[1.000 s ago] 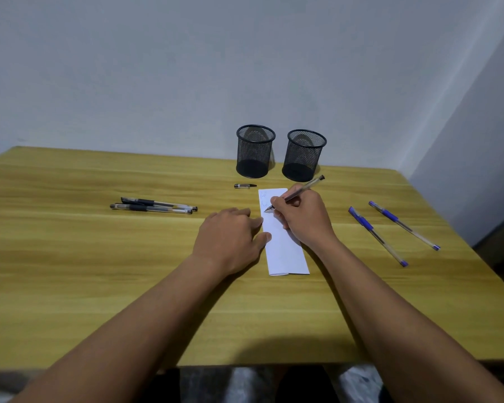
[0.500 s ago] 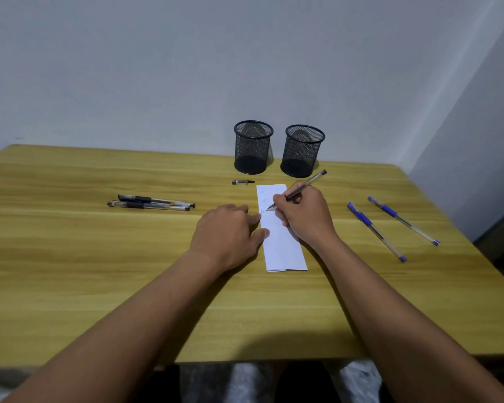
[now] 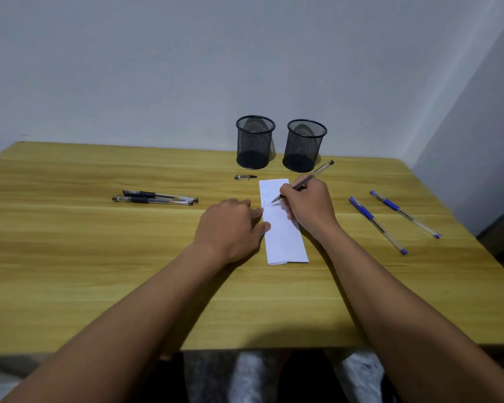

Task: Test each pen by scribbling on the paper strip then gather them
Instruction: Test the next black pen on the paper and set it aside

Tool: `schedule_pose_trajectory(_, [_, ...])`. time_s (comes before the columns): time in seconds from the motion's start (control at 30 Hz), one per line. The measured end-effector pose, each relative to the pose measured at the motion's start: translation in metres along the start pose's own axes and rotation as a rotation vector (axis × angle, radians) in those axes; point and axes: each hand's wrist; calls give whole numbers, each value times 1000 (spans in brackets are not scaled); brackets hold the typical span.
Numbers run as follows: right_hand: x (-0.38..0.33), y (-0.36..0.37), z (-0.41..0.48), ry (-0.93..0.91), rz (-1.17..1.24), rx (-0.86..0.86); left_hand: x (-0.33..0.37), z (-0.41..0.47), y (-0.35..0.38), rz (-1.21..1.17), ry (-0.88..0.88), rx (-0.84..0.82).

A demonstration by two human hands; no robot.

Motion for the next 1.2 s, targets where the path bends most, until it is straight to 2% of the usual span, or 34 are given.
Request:
schedule_pose_trajectory(0.2, [-4, -7, -5, 32, 166, -51, 4, -1, 0, -84, -50, 30])
schedule_pose_trajectory(0.4, [-10, -12, -1, -10, 213, -22, -4, 14, -8, -222, -152, 296])
schedule_pose_trajectory(0.47, [-15, -16, 2, -35, 217, -16, -14, 37, -11, -228, -161, 338])
schedule_pose_trajectory(0.67, [-34, -30, 13, 37, 466, -111, -53, 94, 4, -57, -165, 136])
schedule_pose_trajectory(0.8, [-35, -32, 19, 18, 436, -113, -58, 102, 10, 29, -141, 136])
schedule_pose_trajectory(0.97, [-39, -36, 20, 30, 467, -109, -52, 97, -4, -353, -104, 311])
schedule_pose_trajectory(1.07, [-43, -38, 12, 64, 547, -117, -42, 89, -23, -597, -126, 367])
schedule_pose_trajectory(1.2, [-55, -45, -2, 60, 592, -134, -30, 78, -46, -796, -94, 416])
Point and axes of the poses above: each hand's wrist, its own z-axis towards the middle knuckle, its own y-axis out of the palm, x = y × z, and after that the axes turned 7 degrees about y, right-handed
